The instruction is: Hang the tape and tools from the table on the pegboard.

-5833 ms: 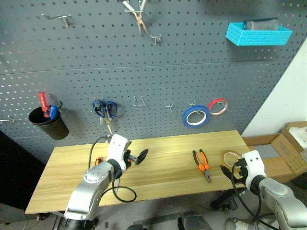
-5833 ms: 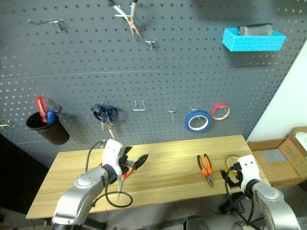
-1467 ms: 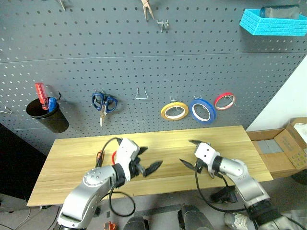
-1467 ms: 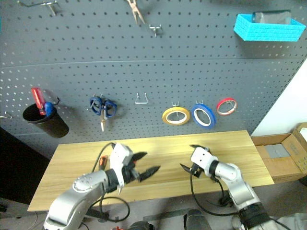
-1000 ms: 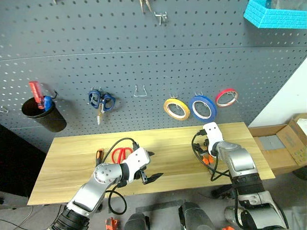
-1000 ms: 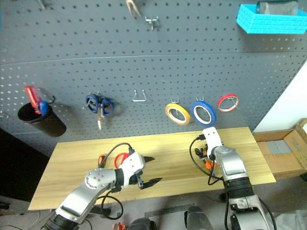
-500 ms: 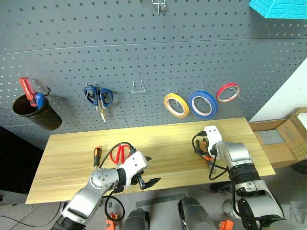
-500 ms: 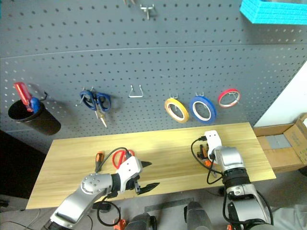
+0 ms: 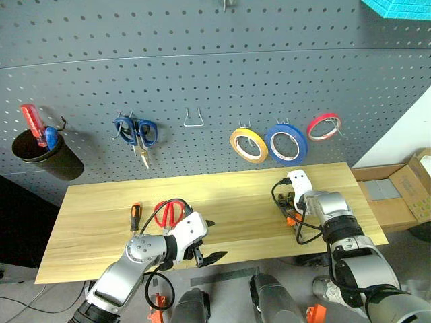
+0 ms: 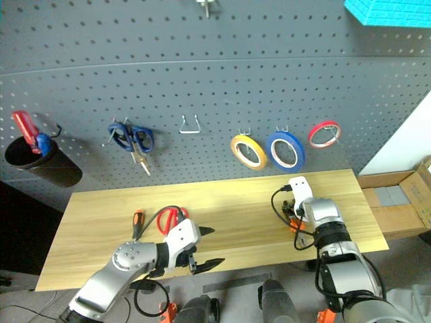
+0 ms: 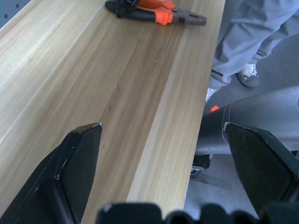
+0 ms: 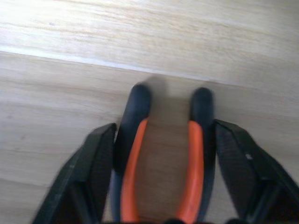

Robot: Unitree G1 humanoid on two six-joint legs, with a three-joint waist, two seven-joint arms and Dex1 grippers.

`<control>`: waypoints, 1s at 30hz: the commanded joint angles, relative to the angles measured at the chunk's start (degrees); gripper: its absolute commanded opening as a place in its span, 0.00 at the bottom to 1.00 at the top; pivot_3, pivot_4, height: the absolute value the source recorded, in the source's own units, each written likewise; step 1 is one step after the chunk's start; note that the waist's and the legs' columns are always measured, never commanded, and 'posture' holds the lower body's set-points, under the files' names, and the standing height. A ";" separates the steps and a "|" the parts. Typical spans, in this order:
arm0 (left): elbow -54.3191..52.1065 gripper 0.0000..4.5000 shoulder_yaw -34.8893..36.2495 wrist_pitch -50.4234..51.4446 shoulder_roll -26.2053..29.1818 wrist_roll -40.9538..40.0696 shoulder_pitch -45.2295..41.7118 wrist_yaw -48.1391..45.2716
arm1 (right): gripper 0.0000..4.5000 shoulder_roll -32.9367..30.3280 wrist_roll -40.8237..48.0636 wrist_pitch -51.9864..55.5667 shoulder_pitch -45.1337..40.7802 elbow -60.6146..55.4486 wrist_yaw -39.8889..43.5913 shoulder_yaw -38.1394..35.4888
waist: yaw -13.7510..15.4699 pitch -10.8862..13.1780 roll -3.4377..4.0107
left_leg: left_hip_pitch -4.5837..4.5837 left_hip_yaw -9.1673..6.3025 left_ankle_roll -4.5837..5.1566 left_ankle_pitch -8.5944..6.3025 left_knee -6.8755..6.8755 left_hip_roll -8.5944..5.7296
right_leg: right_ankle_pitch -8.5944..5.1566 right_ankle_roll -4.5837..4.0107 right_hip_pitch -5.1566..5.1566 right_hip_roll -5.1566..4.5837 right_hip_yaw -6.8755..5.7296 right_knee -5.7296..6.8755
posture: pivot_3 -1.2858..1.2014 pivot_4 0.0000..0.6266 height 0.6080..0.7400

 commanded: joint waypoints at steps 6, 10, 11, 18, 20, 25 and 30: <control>0.57 1.00 -0.46 0.11 -0.94 -0.89 -2.32 -1.51 | 0.57 -1.03 0.40 0.00 -0.07 -0.13 3.36 1.50 | 0.01 -0.04 0.00 | -0.01 0.00 -0.01 0.00 0.00 0.00 | 0.00 0.00 0.00 0.00 -0.02 0.00 | 0.49 0.34 1.00; -0.24 1.00 0.84 0.74 -1.91 -1.93 -2.52 -0.87 | 0.57 -3.25 1.09 -2.26 3.17 -11.24 11.47 6.52 | 0.17 -0.05 0.01 | -0.10 -0.02 -0.02 0.01 0.00 -0.01 | 0.00 0.00 -0.07 -0.01 -0.05 -0.01 | 0.49 0.31 1.00; -0.92 1.00 1.39 1.23 -2.15 -2.48 -2.26 -0.65 | 0.57 -4.05 1.73 -3.16 4.56 -16.12 13.65 7.59 | 0.18 -0.06 0.01 | -0.13 -0.02 -0.02 0.01 0.00 -0.01 | 0.00 0.00 -0.11 -0.01 -0.05 -0.01 | 0.48 0.28 1.00; -12.51 1.00 5.23 4.33 -3.31 -7.00 6.84 3.97 | 0.57 -3.31 7.24 -2.01 10.46 -44.52 15.68 7.02 | -0.16 -0.59 0.05 | -0.29 0.04 -0.10 0.02 -0.02 0.01 | -0.01 0.02 -0.39 -0.03 0.02 0.03 | 0.48 0.21 1.00; -16.44 1.00 6.70 4.61 -4.05 -7.46 10.18 6.67 | 0.57 -1.23 8.29 -1.16 10.62 -49.40 13.34 6.12 | -0.01 -0.95 -0.04 | -0.30 0.01 -0.15 0.04 -0.02 0.02 | -0.01 0.02 -0.40 -0.04 0.03 0.03 | 0.48 0.18 1.00; -23.66 1.00 11.94 6.52 -10.45 -7.01 12.51 18.22 | 0.57 5.52 12.12 0.53 8.14 -57.46 8.62 3.92 | 1.25 -2.15 -0.11 | -0.35 0.00 -0.33 0.12 -0.01 -0.03 | 0.01 0.03 -0.40 -0.11 0.04 0.03 | 0.49 0.14 1.00; -27.09 1.00 13.07 7.10 -15.22 -3.38 11.21 27.59 | 0.57 9.87 14.98 1.79 3.70 -59.84 5.39 3.31 | 1.77 -3.63 -0.23 | -0.34 -0.01 -0.36 0.14 0.00 -0.09 | 0.02 0.04 -0.37 -0.10 -0.07 0.06 | 0.50 0.12 1.00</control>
